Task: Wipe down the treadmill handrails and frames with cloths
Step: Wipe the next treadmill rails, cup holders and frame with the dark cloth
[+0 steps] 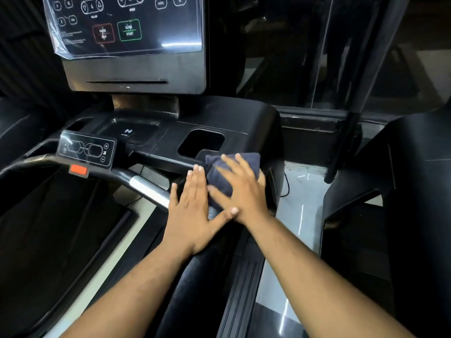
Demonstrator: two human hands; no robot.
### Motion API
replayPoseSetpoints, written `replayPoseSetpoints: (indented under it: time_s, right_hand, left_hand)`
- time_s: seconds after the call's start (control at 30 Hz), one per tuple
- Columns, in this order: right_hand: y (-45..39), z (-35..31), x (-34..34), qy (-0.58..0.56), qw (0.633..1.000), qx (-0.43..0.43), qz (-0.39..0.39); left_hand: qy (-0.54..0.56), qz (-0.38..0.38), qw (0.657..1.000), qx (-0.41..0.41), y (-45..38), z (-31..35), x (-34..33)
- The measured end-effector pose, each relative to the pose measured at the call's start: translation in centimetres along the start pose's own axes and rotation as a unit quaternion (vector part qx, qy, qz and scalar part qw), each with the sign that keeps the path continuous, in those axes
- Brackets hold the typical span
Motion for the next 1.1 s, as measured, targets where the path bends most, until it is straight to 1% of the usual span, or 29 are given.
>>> replayPoseSetpoints:
  time_s: [0.07, 0.1, 0.13, 0.17, 0.2, 0.27, 0.3, 0.4, 0.47, 0.53, 0.57, 0.67, 0.7, 0.73, 0.77, 0.83, 0.87, 0.9, 0.97, 1.03, 1.1]
  right_hand:
    - [1.0, 0.2, -0.1, -0.032, 0.999, 0.037, -0.006]
    - [0.0, 0.9, 0.0, -0.042, 0.998, 0.037, -0.012]
    - [-1.5, 2.2, 0.2, -0.049, 0.999, 0.015, -0.014]
    - [-3.3, 3.8, 0.3, -0.052, 0.998, -0.032, -0.015]
    - [-4.8, 5.6, 0.5, -0.059, 0.993, -0.098, -0.009]
    - [-5.2, 8.7, 0.5, -0.095, 0.97, -0.223, 0.014]
    - [-4.3, 9.2, 0.3, -0.122, 0.959, -0.253, 0.032]
    - [2.3, 8.1, -0.4, -0.231, 0.934, -0.263, 0.073]
    - [6.6, 6.9, -0.8, -0.265, 0.927, -0.256, 0.065]
    - [7.4, 7.9, -1.5, -0.286, 0.916, -0.274, 0.064]
    - [6.6, 9.2, -1.7, -0.291, 0.905, -0.304, 0.069]
    - [3.4, 12.8, -1.9, -0.298, 0.848, -0.431, 0.079]
    - [2.9, 12.7, -1.7, -0.282, 0.848, -0.443, 0.079]
    - [3.0, 11.9, -1.4, -0.248, 0.864, -0.433, 0.074]
    - [3.5, 10.3, -1.1, -0.212, 0.888, -0.402, 0.072]
    - [4.9, 6.3, -0.5, -0.157, 0.939, -0.299, 0.065]
    - [5.0, 5.4, -0.6, -0.139, 0.954, -0.259, 0.052]
    - [4.3, 5.3, -0.6, -0.125, 0.963, -0.237, 0.038]
    - [0.9, 6.3, -0.5, -0.097, 0.97, -0.224, 0.008]
    - [-3.5, 7.0, -0.4, -0.046, 0.976, -0.212, -0.034]
    - [-6.2, 6.9, -0.3, 0.016, 0.979, -0.196, -0.061]
  left_hand:
    - [0.004, 0.0, 1.0, -0.003, 0.0, 0.0, -0.2]
    - [0.003, -0.001, 1.0, -0.002, 0.1, -0.1, -0.2]
    - [0.0, -0.002, 1.0, -0.001, 0.0, -0.1, -0.2]
    - [-0.002, -0.003, 1.0, 0.001, 0.0, -0.1, -0.2]
    - [-0.004, -0.003, 1.0, 0.002, -0.1, -0.1, -0.1]
    - [-0.004, -0.01, 1.0, 0.005, 0.0, 0.0, -0.2]
    - [-0.006, -0.011, 1.0, 0.005, 0.0, 0.1, -0.2]
    - [-0.011, -0.01, 1.0, 0.001, 0.0, 0.1, -0.2]
    - [-0.013, -0.009, 1.0, 0.001, -0.1, 0.0, -0.4]
    - [-0.018, -0.013, 1.0, -0.002, -0.1, 0.1, -0.4]
    - [-0.019, -0.014, 1.0, -0.001, -0.1, 0.1, -0.4]
    - [-0.023, -0.019, 1.0, -0.001, 0.0, 0.3, -0.3]
    - [-0.025, -0.016, 1.0, 0.0, -0.1, 0.3, -0.2]
    - [-0.025, -0.015, 1.0, 0.0, -0.1, 0.2, -0.1]
    - [-0.023, -0.013, 1.0, 0.0, -0.1, 0.2, -0.1]
    - [-0.017, -0.002, 1.0, -0.002, -0.2, 0.0, -0.2]
    - [-0.014, 0.002, 1.0, -0.004, -0.3, 0.0, -0.3]
    - [-0.013, -0.003, 1.0, -0.005, -0.1, 0.0, -0.4]
    - [-0.015, -0.005, 1.0, -0.004, 0.0, 0.0, -0.4]
    - [-0.013, -0.011, 1.0, -0.001, -0.1, 0.1, -0.3]
    - [-0.012, -0.01, 1.0, -0.002, -0.1, 0.2, -0.4]
Point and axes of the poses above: each hand's wrist, its own y-axis away from the middle knuckle, its own x-axis out of the back of the hand, z = x × y, the point moved 10 cm from there along -y, towards the middle knuckle, and after that the axes turned 10 degrees about z, right-handed, at the moved point
